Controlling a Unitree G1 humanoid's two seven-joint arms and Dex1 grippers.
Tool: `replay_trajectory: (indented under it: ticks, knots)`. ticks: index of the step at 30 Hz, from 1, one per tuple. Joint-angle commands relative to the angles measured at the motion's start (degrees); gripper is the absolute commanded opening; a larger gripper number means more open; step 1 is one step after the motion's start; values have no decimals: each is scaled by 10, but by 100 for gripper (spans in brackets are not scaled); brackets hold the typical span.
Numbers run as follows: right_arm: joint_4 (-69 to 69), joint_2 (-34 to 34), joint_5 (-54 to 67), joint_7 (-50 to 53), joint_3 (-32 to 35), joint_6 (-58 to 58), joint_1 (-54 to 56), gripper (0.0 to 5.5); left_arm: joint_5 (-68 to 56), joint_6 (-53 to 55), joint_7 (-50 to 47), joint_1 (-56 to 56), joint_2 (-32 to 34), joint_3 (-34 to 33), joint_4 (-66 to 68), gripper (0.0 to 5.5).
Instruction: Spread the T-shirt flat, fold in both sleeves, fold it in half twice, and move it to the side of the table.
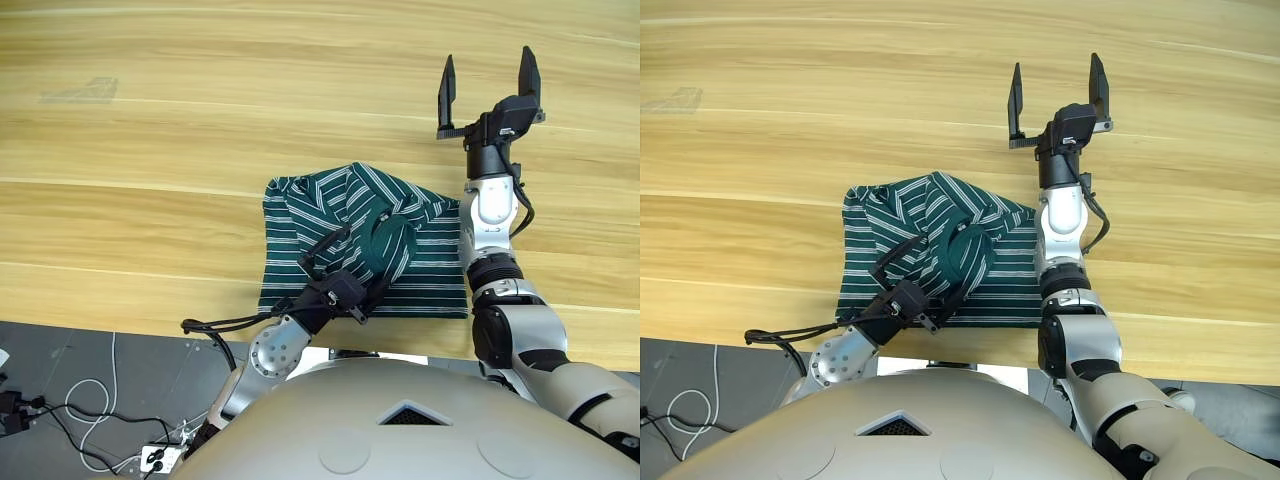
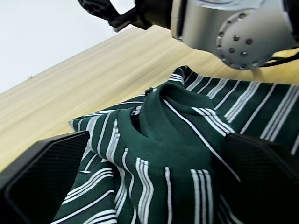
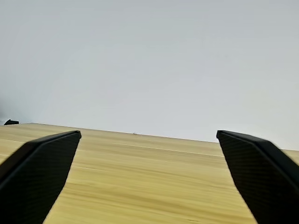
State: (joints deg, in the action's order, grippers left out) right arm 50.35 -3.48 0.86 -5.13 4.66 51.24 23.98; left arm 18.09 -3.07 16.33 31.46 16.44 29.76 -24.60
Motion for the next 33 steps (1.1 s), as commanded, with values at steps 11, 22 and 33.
replay_trajectory:
  ticks: [11,22,33]
  knots:
    - [-15,-3,-2,2,0,-11,-1,540,30,14,-55,-3,-16,-9,35,537]
    - [-17,-3,-3,2,0,-12,-2,540,23,11,-61,2,-16,-11,23,509]
    - [-12,-3,-4,2,-1,-12,1,540,28,5,-60,5,-12,-8,9,313]
